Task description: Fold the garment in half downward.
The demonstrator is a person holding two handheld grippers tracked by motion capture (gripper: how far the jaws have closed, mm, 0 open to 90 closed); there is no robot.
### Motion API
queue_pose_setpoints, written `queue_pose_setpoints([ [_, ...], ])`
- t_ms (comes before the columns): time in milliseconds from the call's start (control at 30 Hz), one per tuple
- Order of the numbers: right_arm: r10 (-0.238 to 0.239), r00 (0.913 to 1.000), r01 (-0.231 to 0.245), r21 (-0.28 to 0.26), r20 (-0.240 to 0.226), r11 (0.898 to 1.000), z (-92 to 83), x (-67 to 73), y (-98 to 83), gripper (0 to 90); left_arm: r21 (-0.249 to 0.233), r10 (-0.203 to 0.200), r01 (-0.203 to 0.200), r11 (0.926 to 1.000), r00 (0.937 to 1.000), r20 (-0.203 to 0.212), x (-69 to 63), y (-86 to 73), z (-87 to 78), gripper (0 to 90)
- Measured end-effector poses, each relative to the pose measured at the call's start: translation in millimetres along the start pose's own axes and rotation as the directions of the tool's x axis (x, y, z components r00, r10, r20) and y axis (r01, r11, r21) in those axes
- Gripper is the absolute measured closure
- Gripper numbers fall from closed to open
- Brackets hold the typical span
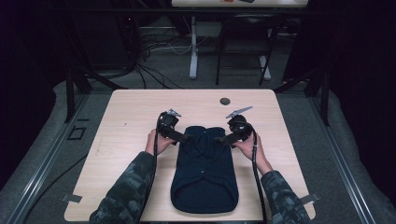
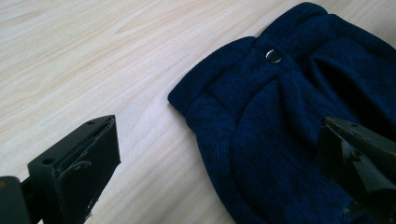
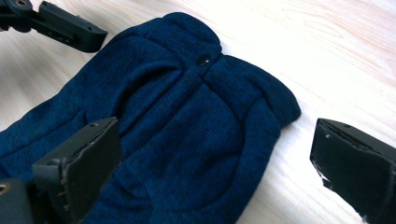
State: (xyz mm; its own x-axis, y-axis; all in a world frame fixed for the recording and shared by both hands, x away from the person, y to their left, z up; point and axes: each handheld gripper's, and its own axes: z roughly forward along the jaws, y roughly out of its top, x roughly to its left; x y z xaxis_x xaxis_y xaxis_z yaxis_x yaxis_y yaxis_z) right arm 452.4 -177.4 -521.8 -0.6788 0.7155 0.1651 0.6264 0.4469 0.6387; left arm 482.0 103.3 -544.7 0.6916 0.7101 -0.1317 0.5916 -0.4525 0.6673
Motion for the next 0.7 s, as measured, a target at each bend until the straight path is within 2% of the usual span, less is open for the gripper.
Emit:
queue_pose_setpoints([
  [167,-0.015,0.9997,0.014,0.034,0.019,0.999,7.2,0.5,10.1,4.2,0.007,0.001,-0.001,1.0,1.0,0.001,0.1,7.1,6.0,0.2],
  [267,-0.01,0.9994,0.009,0.049,0.032,0.999,13.2,-3.8,13.9,7.1,0.012,-0.016,0.016,0.9998,0.9998,0.01,1.8,10.7,11.9,0.4],
  [333,0.006,0.9993,-0.008,0.059,0.036,0.998,16.9,-7.8,16.0,9.2,0.022,-0.02,0.02,0.9996,0.9998,-0.004,2.8,12.5,16.4,0.9],
  [367,0.01,0.9987,-0.012,0.047,0.05,0.999,19.2,-8.9,16.2,11.9,0.029,-0.024,0.024,0.9993,0.9997,-0.008,3.5,13.3,19.0,1.3],
  [400,0.006,0.9981,-0.01,0.061,0.062,0.998,20.8,-10.4,17.0,13.0,0.038,-0.025,0.026,0.999,0.9996,-0.011,4.2,14.1,21.5,2.0],
  [467,0.034,0.9979,-0.038,0.07,0.055,0.997,25.5,-14.1,18.0,16.3,0.048,-0.033,0.034,0.9983,0.9993,-0.016,5.2,15.8,26.0,2.8],
  [533,0.056,0.996,-0.061,0.066,0.07,0.996,30.0,-16.2,18.8,22.5,0.053,-0.049,0.049,0.9974,0.9987,-0.013,5.8,17.6,29.8,4.3],
  [667,0.068,0.9937,-0.077,0.096,0.089,0.992,38.4,-21.4,20.3,32.8,0.091,-0.038,0.041,0.995,0.9986,-0.035,3.7,19.1,38.5,10.3],
  [700,0.089,0.9916,-0.097,0.088,0.094,0.991,41.5,-21.7,19.8,34.2,0.094,-0.042,0.045,0.9945,0.9984,-0.038,3.0,18.8,40.7,11.1],
])
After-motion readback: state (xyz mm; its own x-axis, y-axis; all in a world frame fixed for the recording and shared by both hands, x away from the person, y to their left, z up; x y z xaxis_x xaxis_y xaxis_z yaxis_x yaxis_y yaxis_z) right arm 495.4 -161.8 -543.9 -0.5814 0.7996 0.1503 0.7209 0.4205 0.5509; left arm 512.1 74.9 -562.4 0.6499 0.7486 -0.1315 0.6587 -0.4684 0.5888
